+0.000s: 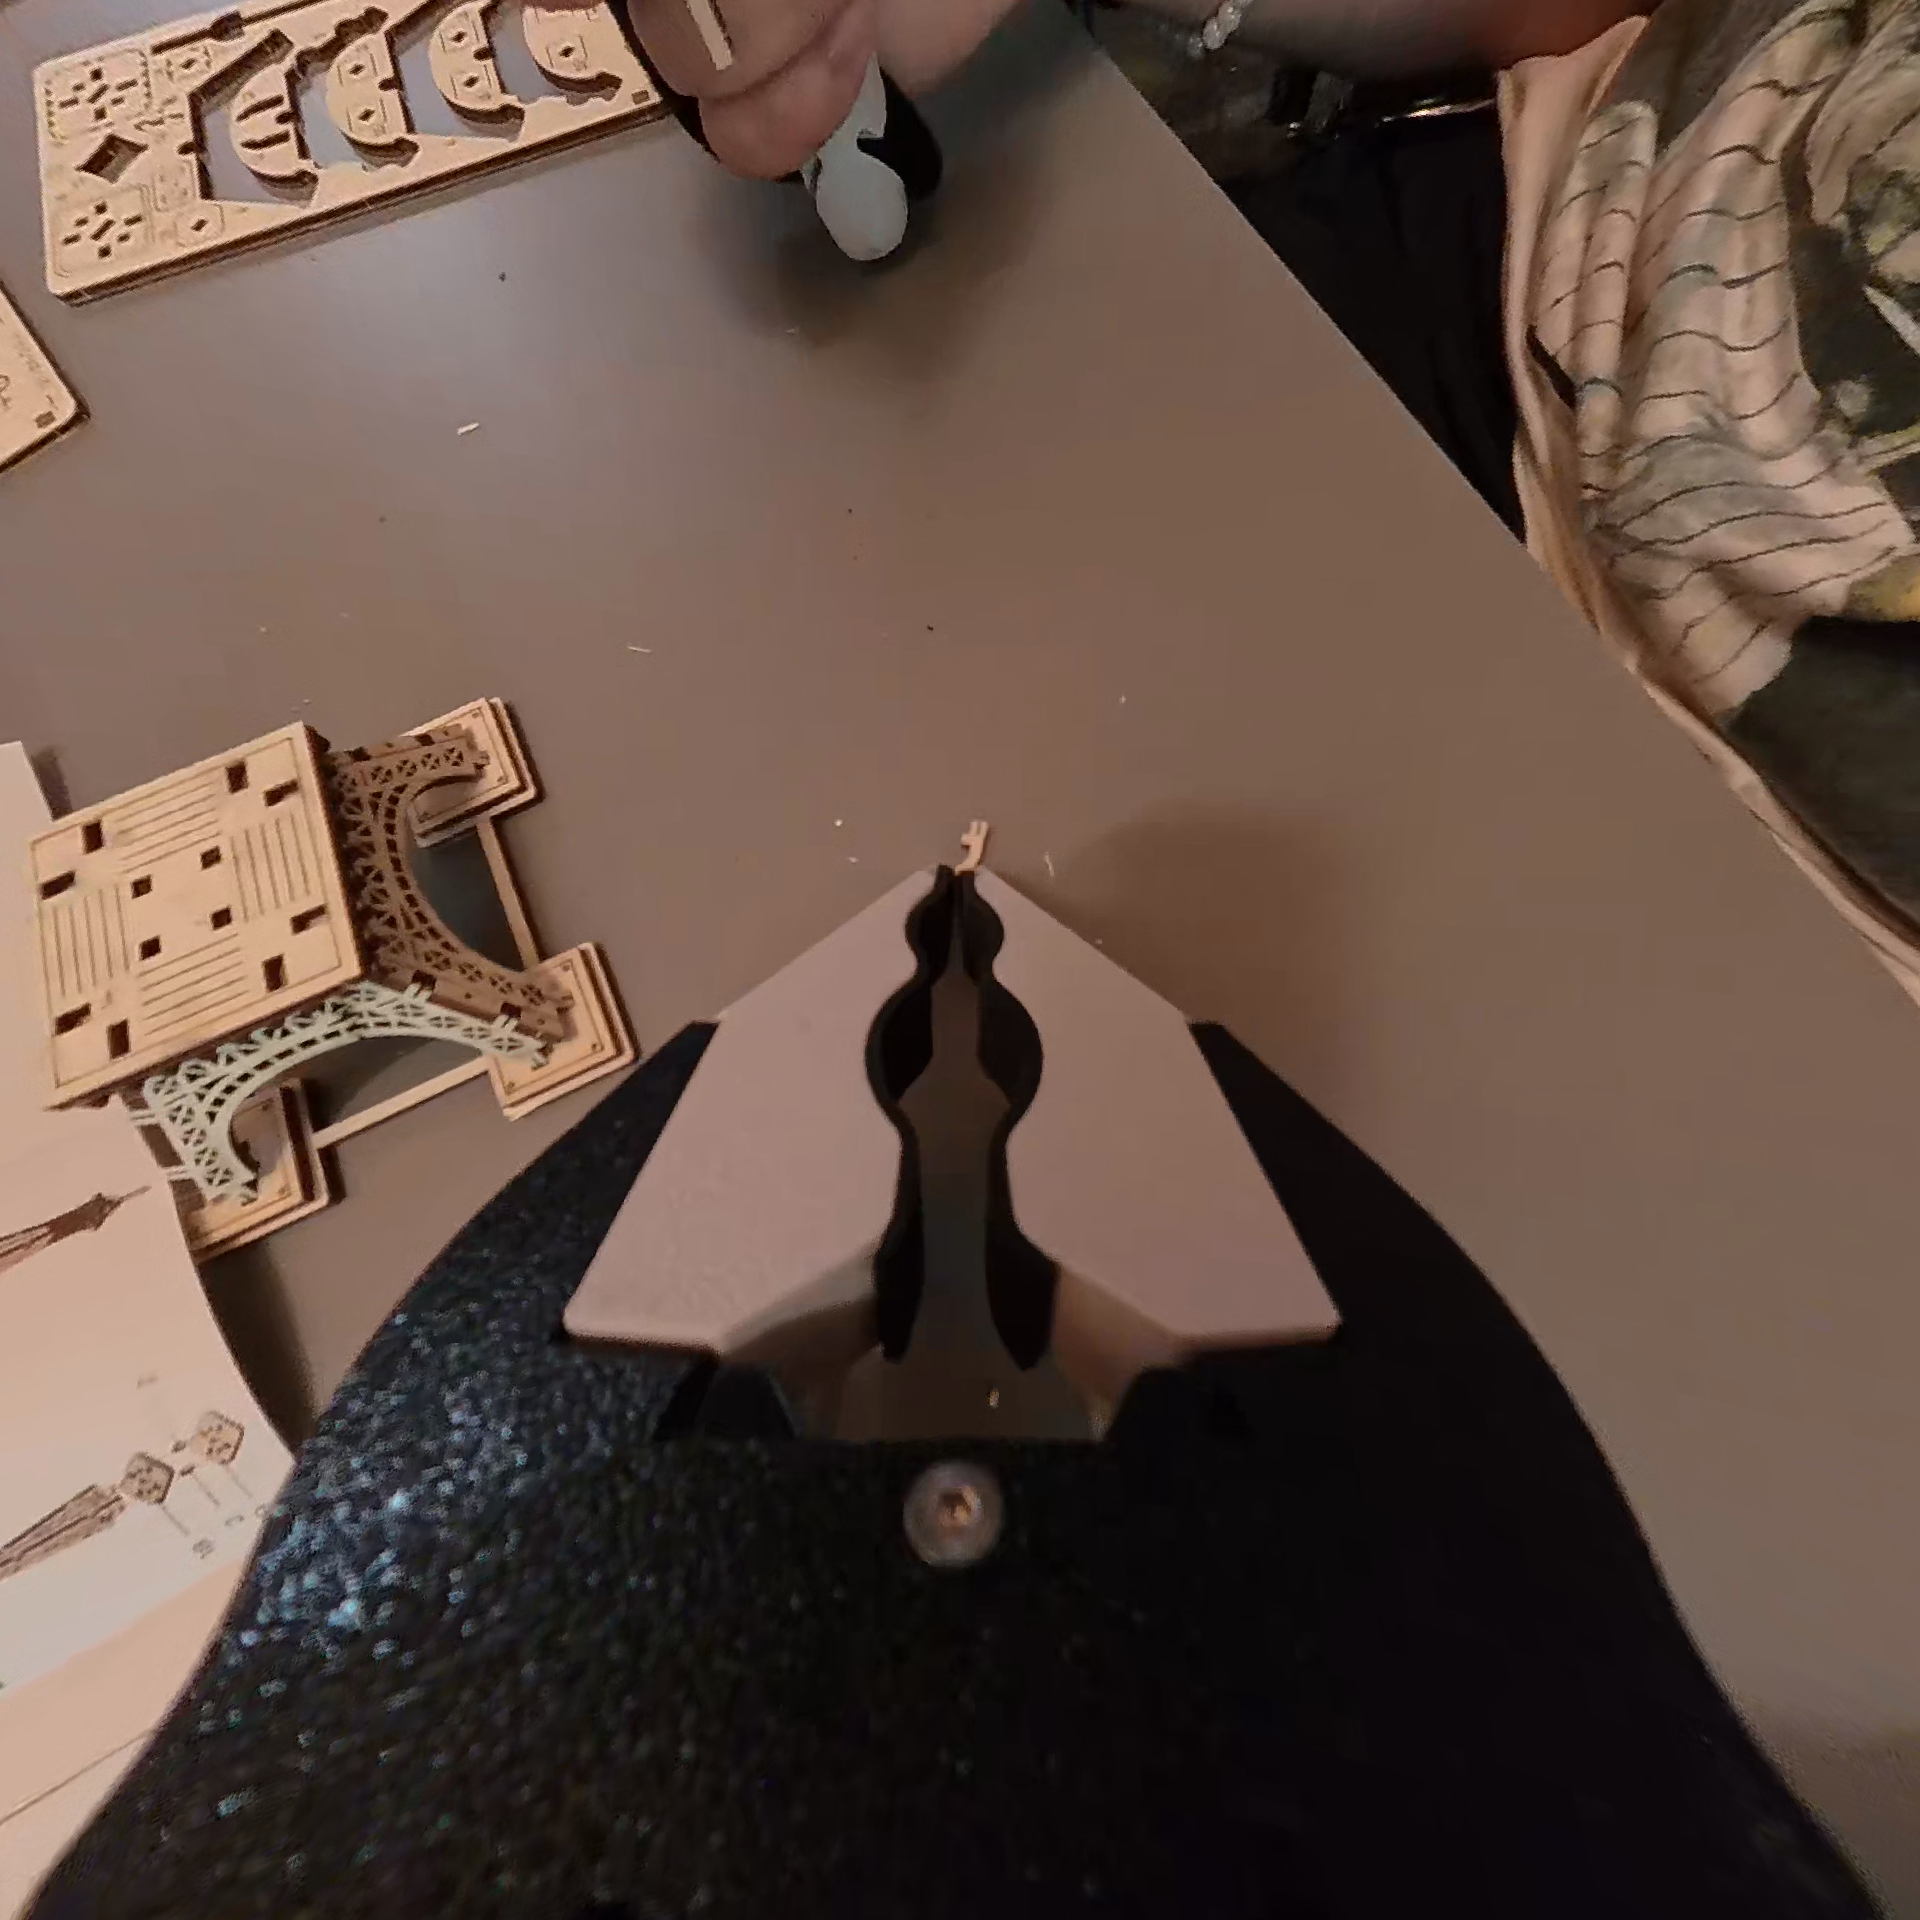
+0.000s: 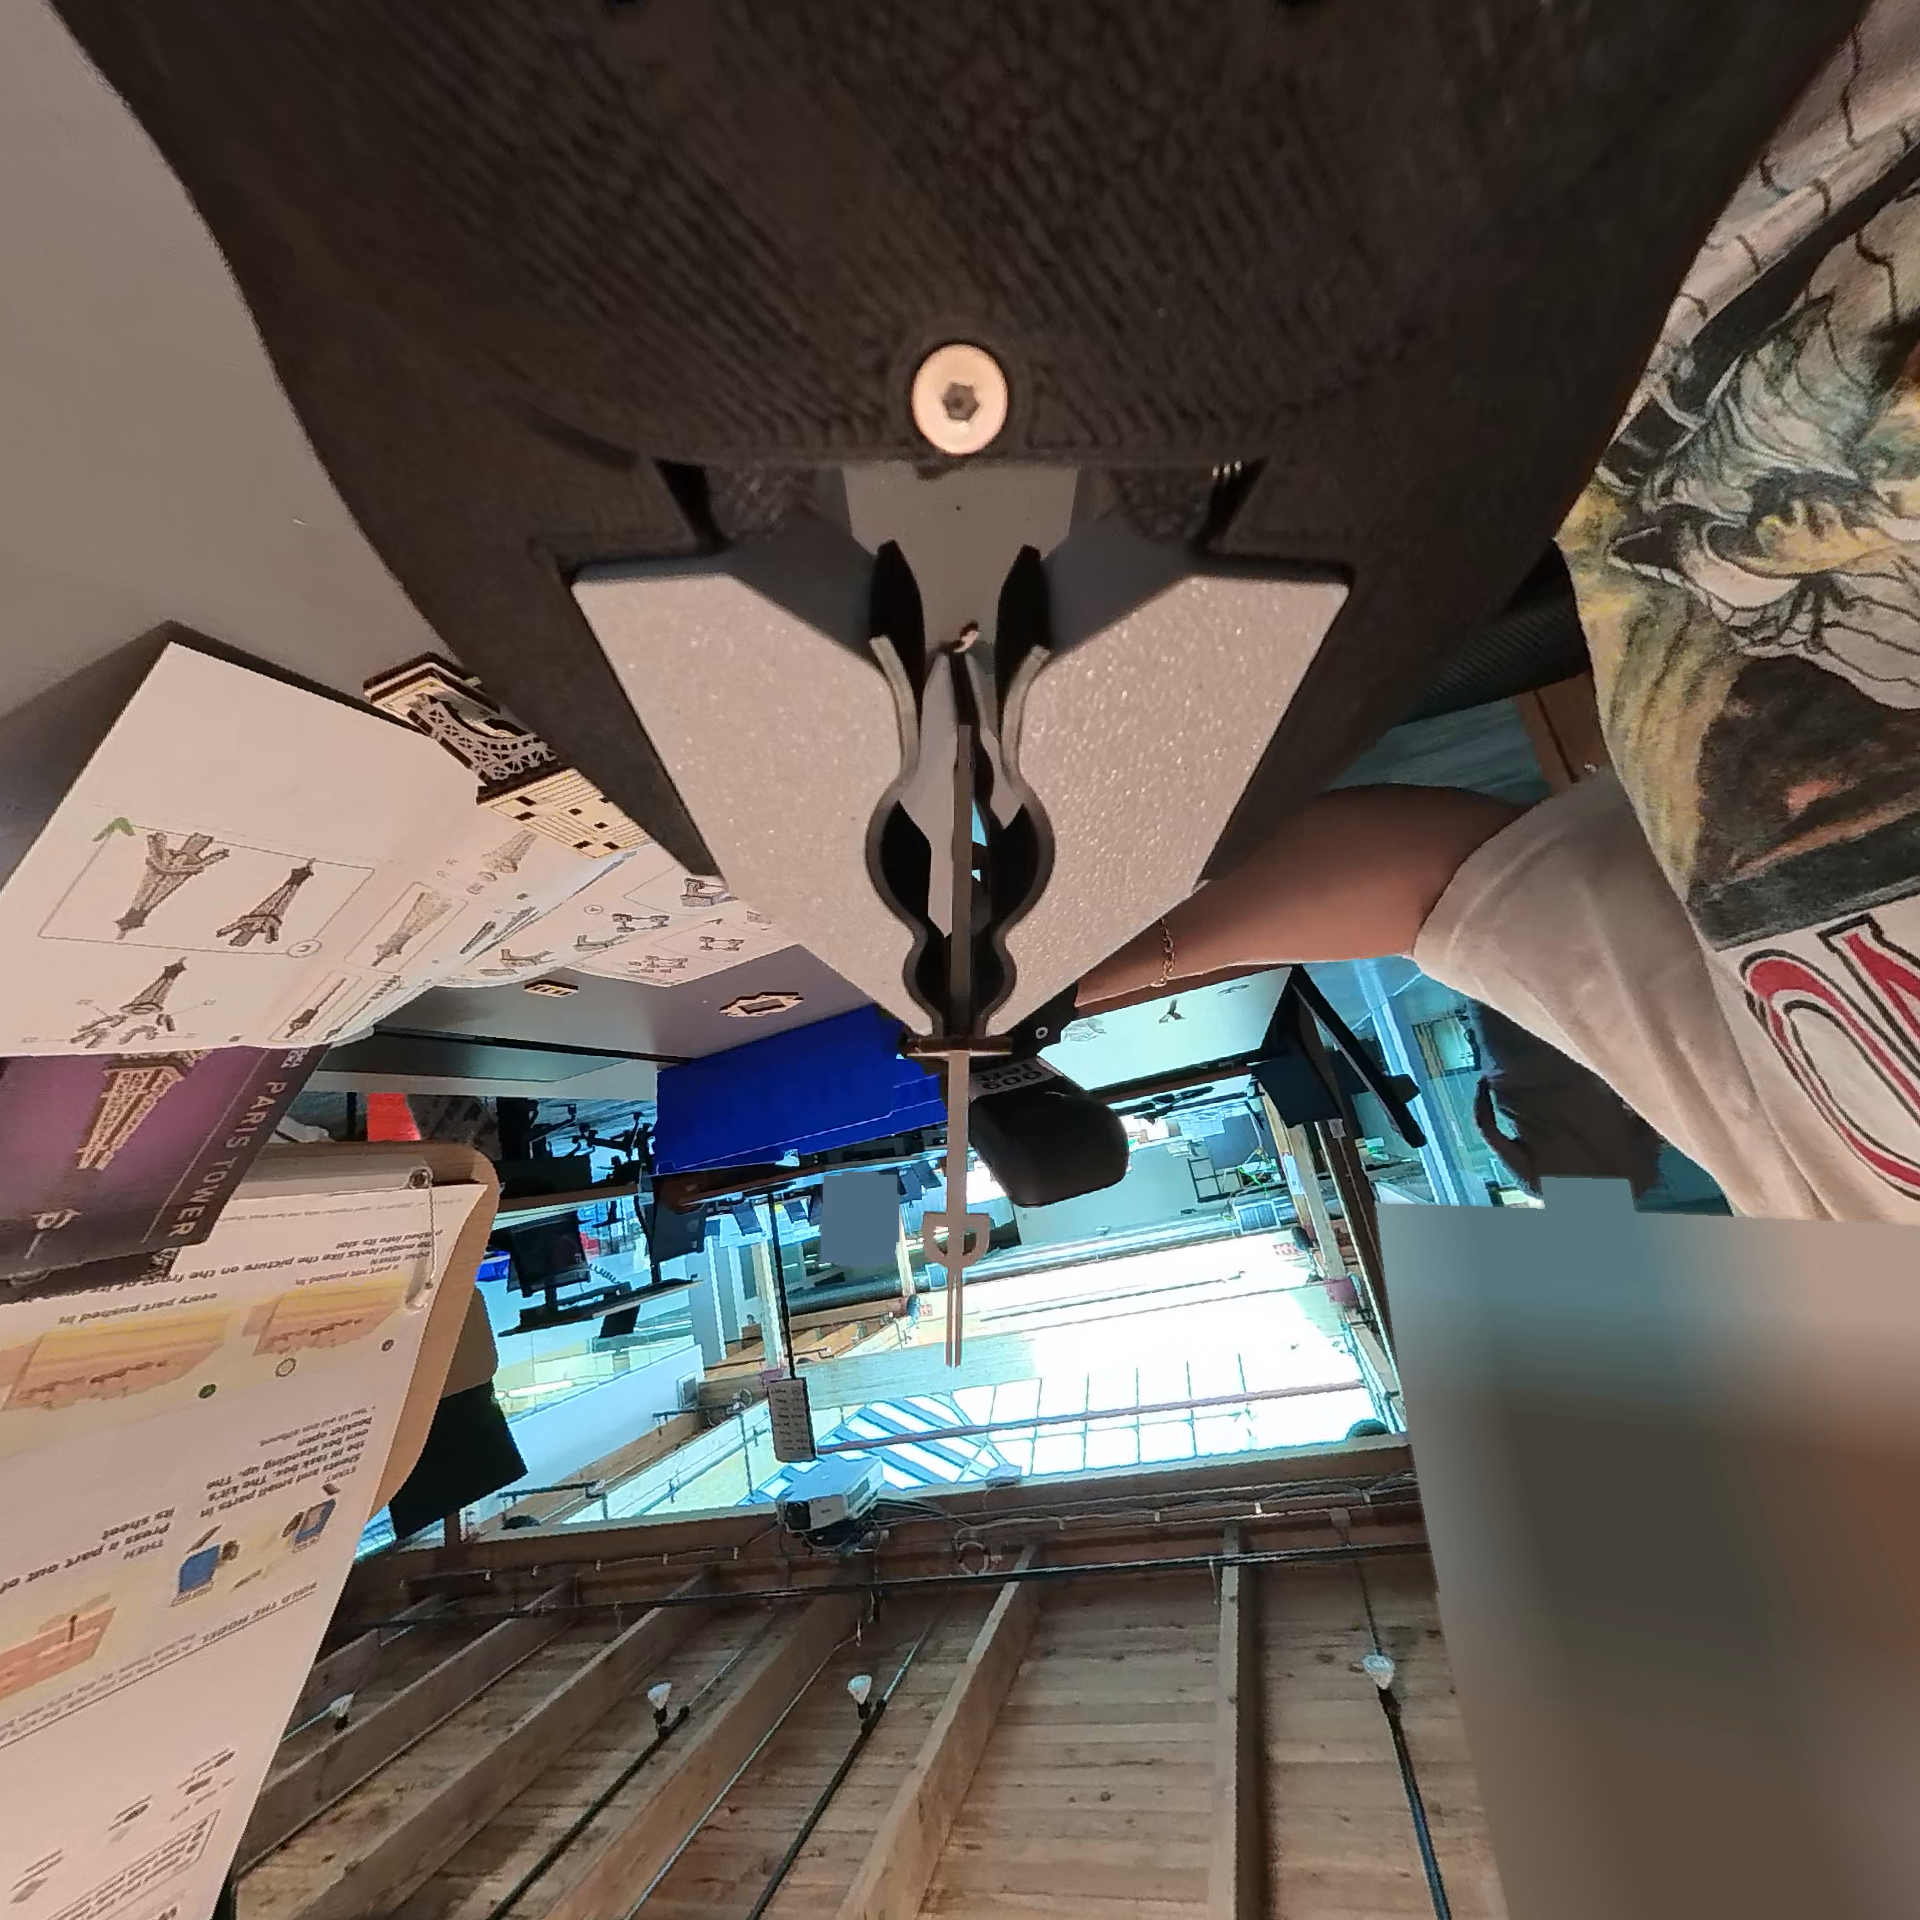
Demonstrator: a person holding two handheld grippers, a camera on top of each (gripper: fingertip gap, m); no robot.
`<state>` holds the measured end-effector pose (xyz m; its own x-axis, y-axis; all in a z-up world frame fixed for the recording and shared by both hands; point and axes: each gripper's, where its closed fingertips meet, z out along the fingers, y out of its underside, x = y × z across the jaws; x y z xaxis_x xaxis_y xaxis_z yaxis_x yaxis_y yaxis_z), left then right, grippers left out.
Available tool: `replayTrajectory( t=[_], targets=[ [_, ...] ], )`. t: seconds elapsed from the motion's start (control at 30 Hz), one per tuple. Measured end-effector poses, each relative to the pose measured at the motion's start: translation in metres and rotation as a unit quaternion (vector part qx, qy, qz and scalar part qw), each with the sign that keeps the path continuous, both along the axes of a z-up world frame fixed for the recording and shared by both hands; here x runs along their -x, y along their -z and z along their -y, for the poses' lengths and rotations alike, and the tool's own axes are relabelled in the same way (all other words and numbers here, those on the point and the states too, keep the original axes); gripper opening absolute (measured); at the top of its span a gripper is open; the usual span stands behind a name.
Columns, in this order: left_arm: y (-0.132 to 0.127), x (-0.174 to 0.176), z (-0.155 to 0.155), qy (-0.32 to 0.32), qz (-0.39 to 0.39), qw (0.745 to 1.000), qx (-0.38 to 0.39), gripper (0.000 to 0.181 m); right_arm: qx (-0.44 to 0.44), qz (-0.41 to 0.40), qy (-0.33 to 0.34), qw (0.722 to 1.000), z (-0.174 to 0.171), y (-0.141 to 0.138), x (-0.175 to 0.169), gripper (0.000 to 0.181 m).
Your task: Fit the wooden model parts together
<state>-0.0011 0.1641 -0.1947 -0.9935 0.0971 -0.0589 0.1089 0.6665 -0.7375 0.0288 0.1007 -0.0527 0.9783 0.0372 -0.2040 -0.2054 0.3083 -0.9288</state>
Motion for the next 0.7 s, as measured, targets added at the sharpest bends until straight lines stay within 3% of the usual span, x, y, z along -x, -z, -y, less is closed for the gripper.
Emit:
replayTrajectory(
  t=[0.33,0.5,0.7],
  targets=[
    [-0.001,-0.002,-0.001,0.003,0.047,0.999,-0.005,0.0,0.004,0.004,0.0,1.0,-0.003,0.001,0.002,0.0],
    [-0.011,-0.01,-0.003,0.024,0.153,0.987,-0.049,0.0,0.015,0.008,0.002,1.0,-0.006,0.002,0.002,0.001],
    [-0.038,-0.022,-0.005,0.069,0.267,0.952,-0.133,0.0,0.027,0.007,0.008,1.0,-0.009,0.005,0.001,0.001]
  ],
)
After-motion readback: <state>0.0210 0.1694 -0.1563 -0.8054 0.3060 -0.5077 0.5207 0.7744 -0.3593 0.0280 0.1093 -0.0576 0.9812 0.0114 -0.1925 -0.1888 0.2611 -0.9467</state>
